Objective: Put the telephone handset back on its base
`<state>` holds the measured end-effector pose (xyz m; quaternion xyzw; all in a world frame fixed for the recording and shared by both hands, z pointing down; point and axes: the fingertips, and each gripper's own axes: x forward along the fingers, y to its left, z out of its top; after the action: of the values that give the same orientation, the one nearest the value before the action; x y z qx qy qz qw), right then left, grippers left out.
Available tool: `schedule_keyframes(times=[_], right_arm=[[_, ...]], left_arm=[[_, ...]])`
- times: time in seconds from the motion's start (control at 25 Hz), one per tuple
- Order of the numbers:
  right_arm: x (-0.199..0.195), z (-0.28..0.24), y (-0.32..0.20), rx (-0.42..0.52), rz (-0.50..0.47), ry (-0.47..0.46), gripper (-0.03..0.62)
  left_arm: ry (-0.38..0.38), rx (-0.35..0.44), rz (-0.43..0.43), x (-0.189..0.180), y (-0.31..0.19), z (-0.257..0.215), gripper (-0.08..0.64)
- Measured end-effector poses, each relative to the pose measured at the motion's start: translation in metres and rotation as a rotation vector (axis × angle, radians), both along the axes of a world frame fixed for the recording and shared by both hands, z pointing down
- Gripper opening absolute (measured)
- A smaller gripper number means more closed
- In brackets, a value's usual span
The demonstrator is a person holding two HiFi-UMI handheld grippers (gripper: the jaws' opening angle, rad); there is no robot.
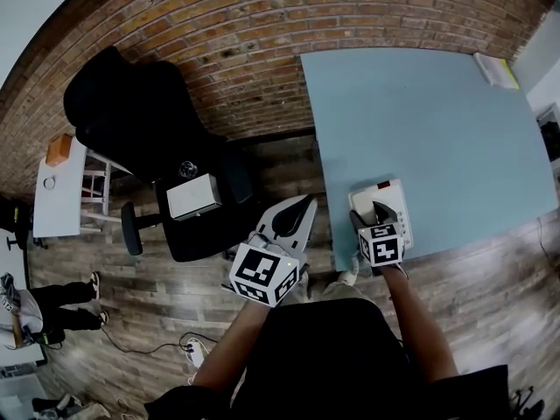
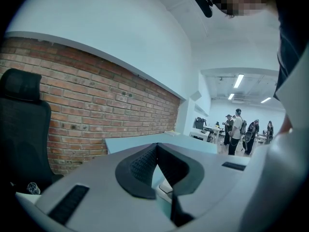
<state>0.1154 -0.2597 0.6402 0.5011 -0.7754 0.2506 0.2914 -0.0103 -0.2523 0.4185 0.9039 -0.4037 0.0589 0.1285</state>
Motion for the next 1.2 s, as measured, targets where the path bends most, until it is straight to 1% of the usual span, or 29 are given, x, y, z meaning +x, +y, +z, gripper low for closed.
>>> schedule_keyframes(times=[0.28,0.52,0.72,0.92,1.2], right_arm=[[0.0021,0.0051,-0.0012,-0.01,0.013,0.014,0.247],[0.0,0.009,-0.0017,-0.014,0.005,0.067,0.247],[-0.0018,0.0085,-0.0007,-0.001,-0.002,0.085,0.247],[-0.0023,0.0082,-0.0035,-0.004,-0.022,0.081,0.252],[-0.0033,0.0005,-0.0051,0.011,-0.006,0.037,0.252]], left_arm=[[-0.002,-0.007,-0.004,-0.001,-0.0043,0.0028,0.008],[0.004,-0.012,-0.001,-0.0001,-0.007,0.0055,0.008],[0.006,-0.014,0.003,0.0004,-0.0062,0.006,0.008],[0.007,-0.014,0.003,0.0007,-0.0048,0.0069,0.008],[0.012,-0.014,-0.001,-0.0018,-0.0039,0.0063,0.008]])
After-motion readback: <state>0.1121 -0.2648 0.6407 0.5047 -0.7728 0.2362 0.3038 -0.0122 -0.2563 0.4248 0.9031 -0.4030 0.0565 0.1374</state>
